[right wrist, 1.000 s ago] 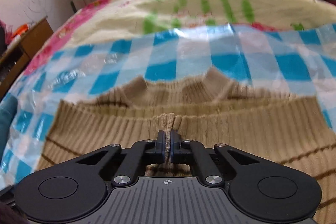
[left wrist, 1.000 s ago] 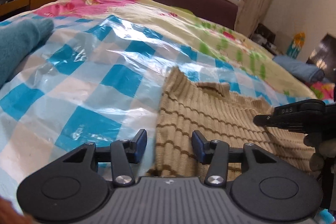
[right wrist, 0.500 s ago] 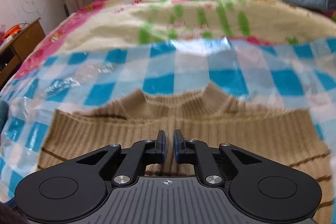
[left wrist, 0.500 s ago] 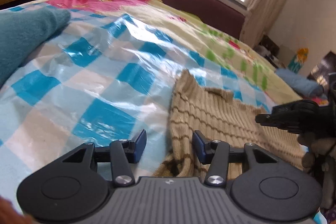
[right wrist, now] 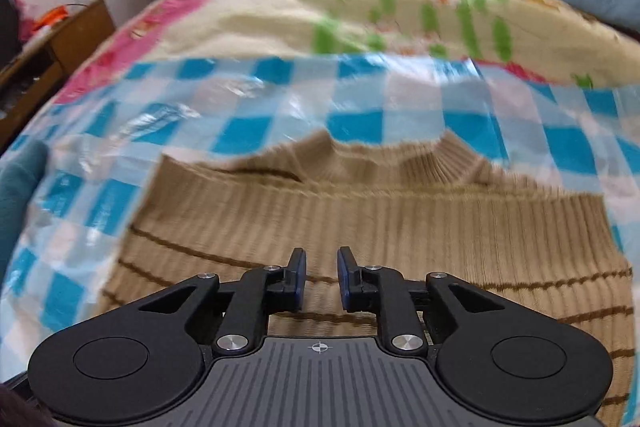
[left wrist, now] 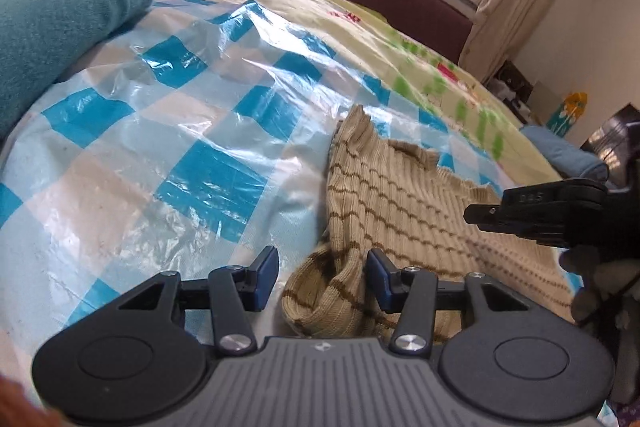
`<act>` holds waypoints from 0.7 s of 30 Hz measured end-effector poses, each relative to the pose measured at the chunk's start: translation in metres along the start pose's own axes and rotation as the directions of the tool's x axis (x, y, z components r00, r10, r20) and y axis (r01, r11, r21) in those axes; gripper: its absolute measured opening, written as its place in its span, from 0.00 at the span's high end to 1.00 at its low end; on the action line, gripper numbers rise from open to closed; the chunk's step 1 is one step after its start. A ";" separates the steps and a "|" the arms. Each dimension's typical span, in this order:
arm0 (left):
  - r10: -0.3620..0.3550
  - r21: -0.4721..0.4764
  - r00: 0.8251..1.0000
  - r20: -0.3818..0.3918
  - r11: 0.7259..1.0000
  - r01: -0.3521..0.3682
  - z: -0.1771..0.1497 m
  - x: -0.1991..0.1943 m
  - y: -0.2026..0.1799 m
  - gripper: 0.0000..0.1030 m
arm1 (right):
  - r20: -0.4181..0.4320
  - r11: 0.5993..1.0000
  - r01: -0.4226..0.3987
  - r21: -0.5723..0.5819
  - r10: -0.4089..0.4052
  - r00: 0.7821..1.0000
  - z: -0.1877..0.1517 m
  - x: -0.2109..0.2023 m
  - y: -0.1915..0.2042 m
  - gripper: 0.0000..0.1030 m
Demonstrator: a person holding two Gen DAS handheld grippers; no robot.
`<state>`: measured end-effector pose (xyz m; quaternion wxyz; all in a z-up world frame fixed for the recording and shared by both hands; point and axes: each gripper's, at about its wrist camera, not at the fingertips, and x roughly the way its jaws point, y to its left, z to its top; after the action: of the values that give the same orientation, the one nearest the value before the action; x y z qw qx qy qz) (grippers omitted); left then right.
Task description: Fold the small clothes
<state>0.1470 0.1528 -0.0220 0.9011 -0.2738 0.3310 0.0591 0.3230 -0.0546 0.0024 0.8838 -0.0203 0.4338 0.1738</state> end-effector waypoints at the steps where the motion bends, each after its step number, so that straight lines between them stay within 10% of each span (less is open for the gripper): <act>1: -0.006 -0.014 1.000 -0.001 1.000 0.006 -0.001 -0.002 0.001 0.49 | 0.003 1.000 -0.011 -0.016 0.011 1.000 0.001 -0.006 0.004 0.81; 12: -0.017 -0.145 0.999 -0.043 0.989 0.010 -0.019 -0.011 0.008 0.47 | -0.108 0.981 -0.172 -0.089 0.162 0.981 0.012 0.008 0.083 0.45; 21: -0.070 -0.170 0.997 -0.045 0.983 0.061 -0.026 -0.007 0.009 0.44 | -0.193 0.978 -0.052 -0.204 0.012 0.981 0.016 0.053 0.124 0.38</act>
<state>0.1244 0.1468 -0.0384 0.8674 -0.3614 0.3382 0.0505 0.3247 0.0806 -0.0148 0.8283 -0.1220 0.4962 0.2298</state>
